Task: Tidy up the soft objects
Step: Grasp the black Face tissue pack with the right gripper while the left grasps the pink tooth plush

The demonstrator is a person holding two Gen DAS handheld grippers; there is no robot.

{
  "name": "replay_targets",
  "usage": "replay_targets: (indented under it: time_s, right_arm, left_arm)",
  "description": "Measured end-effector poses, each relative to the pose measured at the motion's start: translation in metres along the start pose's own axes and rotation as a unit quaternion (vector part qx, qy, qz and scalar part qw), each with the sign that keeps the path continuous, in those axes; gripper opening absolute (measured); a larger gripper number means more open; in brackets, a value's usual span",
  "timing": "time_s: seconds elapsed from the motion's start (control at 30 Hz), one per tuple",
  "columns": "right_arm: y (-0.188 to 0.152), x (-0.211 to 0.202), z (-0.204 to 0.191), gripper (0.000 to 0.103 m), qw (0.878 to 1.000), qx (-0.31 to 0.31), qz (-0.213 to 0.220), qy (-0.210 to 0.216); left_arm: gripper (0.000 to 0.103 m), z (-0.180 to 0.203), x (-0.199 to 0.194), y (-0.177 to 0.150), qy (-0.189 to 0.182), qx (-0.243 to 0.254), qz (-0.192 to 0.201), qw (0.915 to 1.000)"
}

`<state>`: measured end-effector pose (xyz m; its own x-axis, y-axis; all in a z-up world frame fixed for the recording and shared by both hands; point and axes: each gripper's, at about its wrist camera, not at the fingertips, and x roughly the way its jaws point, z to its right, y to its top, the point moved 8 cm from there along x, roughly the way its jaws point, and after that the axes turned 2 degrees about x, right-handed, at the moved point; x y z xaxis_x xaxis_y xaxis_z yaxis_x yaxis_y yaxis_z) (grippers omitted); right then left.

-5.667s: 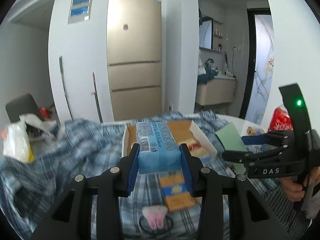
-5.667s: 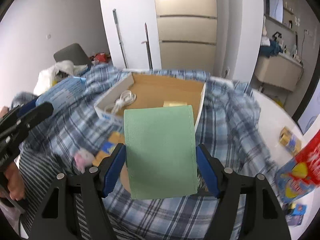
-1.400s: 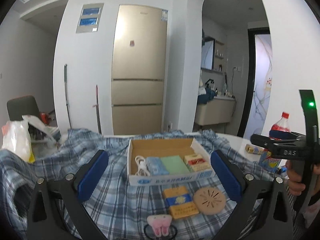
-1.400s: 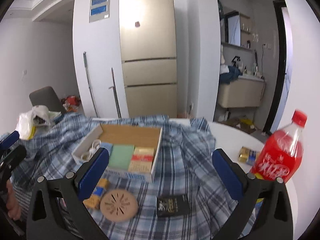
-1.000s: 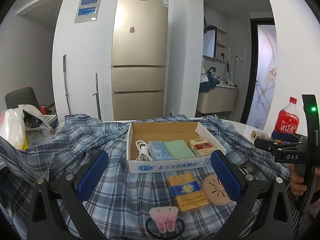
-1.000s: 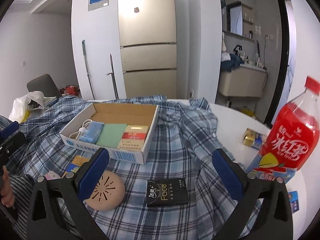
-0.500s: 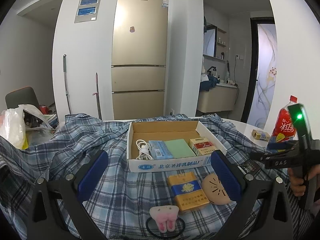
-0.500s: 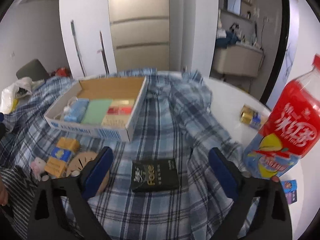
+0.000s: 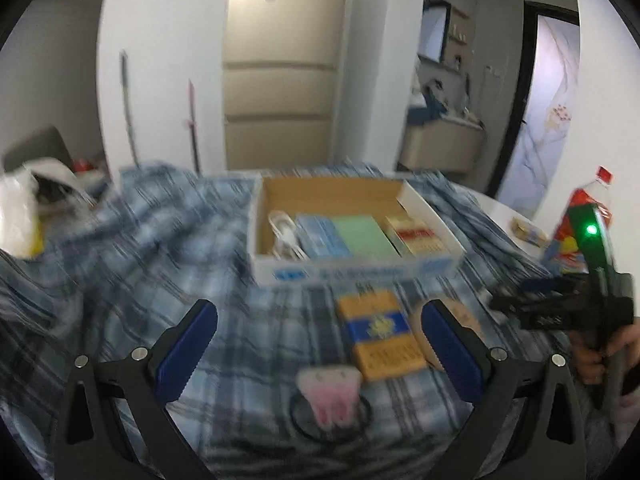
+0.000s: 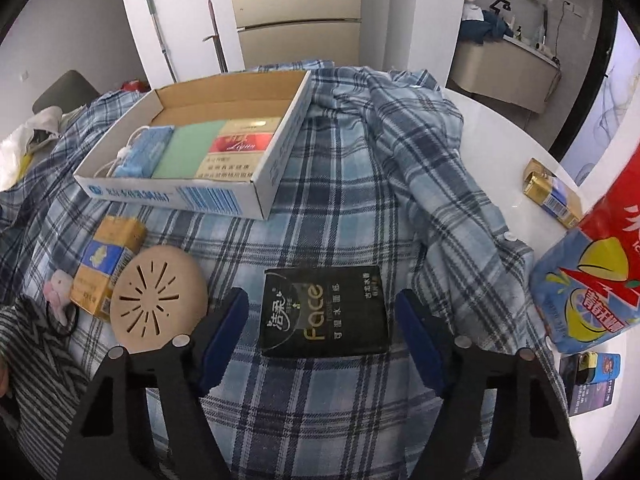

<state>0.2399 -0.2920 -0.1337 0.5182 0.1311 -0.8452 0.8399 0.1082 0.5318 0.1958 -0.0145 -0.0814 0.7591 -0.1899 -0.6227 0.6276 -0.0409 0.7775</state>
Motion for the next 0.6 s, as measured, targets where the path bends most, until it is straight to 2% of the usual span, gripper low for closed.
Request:
replay_targets:
  time_s: [0.13, 0.27, 0.4, 0.53, 0.6]
  right_arm:
    - [-0.001, 0.004, 0.0, 0.067, 1.0, -0.001, -0.011, -0.001]
    - [-0.003, 0.009, -0.001, 0.067, 1.0, -0.002, -0.027, 0.001]
    - [-0.004, 0.012, -0.001, 0.065, 0.999, -0.004, -0.034, 0.005]
    - [-0.003, 0.01, -0.001, 0.062, 1.0, -0.004, -0.027, 0.005]
    - [-0.003, 0.009, -0.003, 0.062, 1.0, -0.011, -0.023, 0.006]
  left_arm:
    - [0.098, 0.003, 0.006, -0.008, 0.013, 0.019, -0.026, 0.9994]
    - [0.095, 0.013, 0.025, -0.027, 0.001, 0.045, -0.088, 0.9952]
    - [0.092, 0.017, 0.032, -0.036, 0.004, 0.056, -0.115, 0.9917]
    - [0.07, 0.008, 0.041, -0.047, -0.005, 0.027, -0.153, 0.9878]
    - [0.065, 0.008, 0.043, -0.05, -0.012, 0.024, -0.163, 0.9863]
